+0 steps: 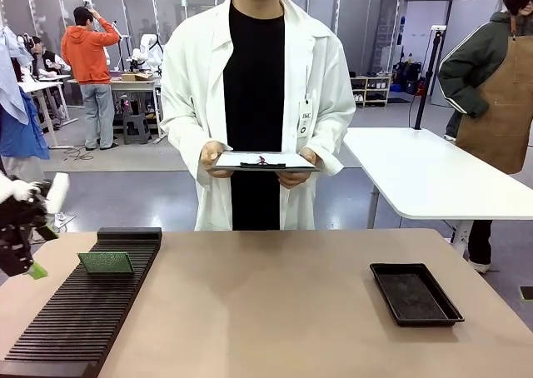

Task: Inspect the PCB.
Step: Pick up the Blank PCB and present it to the human.

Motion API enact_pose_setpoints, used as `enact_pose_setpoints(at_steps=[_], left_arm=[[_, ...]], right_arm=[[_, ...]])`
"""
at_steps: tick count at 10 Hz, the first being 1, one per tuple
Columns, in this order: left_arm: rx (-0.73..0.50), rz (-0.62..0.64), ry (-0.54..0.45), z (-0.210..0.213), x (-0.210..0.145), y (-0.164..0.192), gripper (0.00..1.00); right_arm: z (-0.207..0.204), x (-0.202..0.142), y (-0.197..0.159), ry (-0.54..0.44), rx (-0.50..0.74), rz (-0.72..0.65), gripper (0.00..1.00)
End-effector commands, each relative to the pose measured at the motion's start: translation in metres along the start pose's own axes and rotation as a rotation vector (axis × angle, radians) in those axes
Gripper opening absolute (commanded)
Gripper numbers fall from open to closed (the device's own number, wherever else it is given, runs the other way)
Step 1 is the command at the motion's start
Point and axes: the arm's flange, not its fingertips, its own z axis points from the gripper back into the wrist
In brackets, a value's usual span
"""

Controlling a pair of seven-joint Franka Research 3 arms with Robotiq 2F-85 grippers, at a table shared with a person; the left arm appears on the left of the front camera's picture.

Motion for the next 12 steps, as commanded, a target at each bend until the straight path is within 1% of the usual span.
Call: enact_pose_setpoints(at_steps=[1, 4, 6, 8, 9, 10, 12], left_arm=[[0.039, -0.068, 0.116, -0.015, 0.006, 0.034, 1.0], [0.055, -0.184, 0.209, -0.045, 0.017, 0.06, 1.0], [-0.002, -0.245, 0.158, -0.062, 0.023, 0.072, 1.0], [-0.036, -0.234, 0.163, -0.076, 0.026, 0.082, 1.0], [-0.055, -0.224, 0.172, -0.09, 0.025, 0.088, 1.0], [-0.067, -0.203, 0.166, -0.103, 0.024, 0.091, 1.0], [-0.078, -0.202, 0.152, -0.12, 0.021, 0.097, 1.0]], right_arm=[[0.0, 0.001, -0.001, -0.008, 0.009, 0.016, 1.0], [0.0, 0.001, -0.001, -0.008, 0.009, 0.016, 1.0], [0.0, 0.001, -0.001, -0.008, 0.009, 0.016, 1.0], [0.0, 0.001, -0.001, -0.008, 0.009, 0.016, 1.0], [0.0, 0.001, -0.001, -0.008, 0.009, 0.016, 1.0], [0.0, 0.001, -0.001, -0.008, 0.009, 0.016, 1.0], [0.0, 0.001, -0.001, -0.008, 0.009, 0.016, 1.0]])
